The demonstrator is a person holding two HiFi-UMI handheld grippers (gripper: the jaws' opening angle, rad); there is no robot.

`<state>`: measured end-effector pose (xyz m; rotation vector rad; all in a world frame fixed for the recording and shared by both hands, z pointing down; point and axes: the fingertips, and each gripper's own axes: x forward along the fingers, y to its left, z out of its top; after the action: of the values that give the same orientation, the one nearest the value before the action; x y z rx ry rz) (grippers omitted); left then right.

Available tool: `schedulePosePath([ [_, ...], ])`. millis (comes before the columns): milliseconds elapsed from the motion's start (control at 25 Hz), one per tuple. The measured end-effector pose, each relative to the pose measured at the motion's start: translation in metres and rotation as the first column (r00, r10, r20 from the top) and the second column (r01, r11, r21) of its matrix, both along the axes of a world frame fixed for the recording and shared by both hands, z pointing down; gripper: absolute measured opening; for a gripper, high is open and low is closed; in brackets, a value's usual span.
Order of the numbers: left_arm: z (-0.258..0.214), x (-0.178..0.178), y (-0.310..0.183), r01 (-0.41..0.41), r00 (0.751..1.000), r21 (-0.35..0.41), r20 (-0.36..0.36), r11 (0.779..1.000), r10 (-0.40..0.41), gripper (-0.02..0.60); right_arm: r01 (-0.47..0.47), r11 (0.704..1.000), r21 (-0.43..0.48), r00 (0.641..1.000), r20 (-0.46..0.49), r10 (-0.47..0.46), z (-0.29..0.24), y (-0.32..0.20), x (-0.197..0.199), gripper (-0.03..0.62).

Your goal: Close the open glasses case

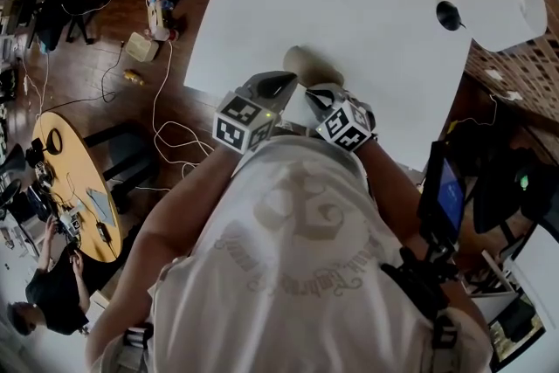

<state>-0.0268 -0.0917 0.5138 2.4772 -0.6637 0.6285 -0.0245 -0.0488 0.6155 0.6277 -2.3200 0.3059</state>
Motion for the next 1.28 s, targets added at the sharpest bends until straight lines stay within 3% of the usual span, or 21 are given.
schedulePosePath([
  [480,0.0,-0.01,0.003,0.027,1.0,0.0,0.0,1.0,-0.027,0.006,-0.025,1.0,-0.01,0.999,0.045,0.026,-0.003,0.0,-0.002,0.008],
  [1000,-0.006,0.0,-0.003,0.001,1.0,0.015,-0.012,1.0,-0.001,0.006,-0.092,0.996,0.005,0.991,0.102,0.091,-0.031,-0.01,0.009,0.008],
  [1280,-0.011,0.006,-0.007,-0.014,1.0,0.04,-0.024,0.999,0.015,0.006,-0.254,0.965,0.059,0.941,0.244,0.233,-0.078,-0.033,0.035,0.008],
])
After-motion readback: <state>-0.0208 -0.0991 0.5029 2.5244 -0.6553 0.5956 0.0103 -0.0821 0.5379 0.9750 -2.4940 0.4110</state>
